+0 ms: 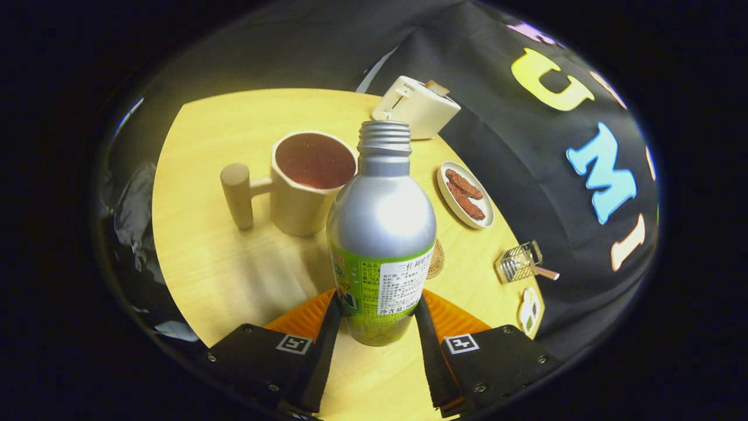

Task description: Take the bottle from table, then pour the juice into the cup, finally place the bottle on the coaster

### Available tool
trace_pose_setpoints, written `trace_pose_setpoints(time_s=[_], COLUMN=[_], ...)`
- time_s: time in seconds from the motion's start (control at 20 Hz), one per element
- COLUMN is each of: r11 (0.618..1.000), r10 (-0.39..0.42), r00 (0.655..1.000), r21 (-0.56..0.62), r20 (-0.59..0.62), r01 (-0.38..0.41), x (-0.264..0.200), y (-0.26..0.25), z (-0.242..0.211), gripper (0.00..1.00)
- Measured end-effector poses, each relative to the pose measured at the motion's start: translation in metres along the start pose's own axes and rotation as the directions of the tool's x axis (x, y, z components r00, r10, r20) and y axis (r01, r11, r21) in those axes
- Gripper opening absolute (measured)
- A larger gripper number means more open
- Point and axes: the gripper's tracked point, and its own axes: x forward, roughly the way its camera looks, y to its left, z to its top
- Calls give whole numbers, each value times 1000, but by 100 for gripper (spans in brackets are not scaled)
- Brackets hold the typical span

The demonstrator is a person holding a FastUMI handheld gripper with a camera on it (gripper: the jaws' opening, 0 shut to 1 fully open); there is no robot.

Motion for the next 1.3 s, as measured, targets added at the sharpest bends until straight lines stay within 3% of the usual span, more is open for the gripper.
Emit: trace_pose_setpoints(time_s=[0.25, 0.55, 0.95, 1.3], r11=[996, 959, 904, 890], r10=[-1, 38, -42, -91], r00=[995, 975, 928, 928], r21=[91, 267, 409, 448], r20=[97, 218, 371, 362], r01=[-8, -97, -122, -87], x=[5, 14, 28, 60], y=[-8, -25, -72, -94], z=[8, 28, 57, 61], gripper=[68, 68, 68, 70])
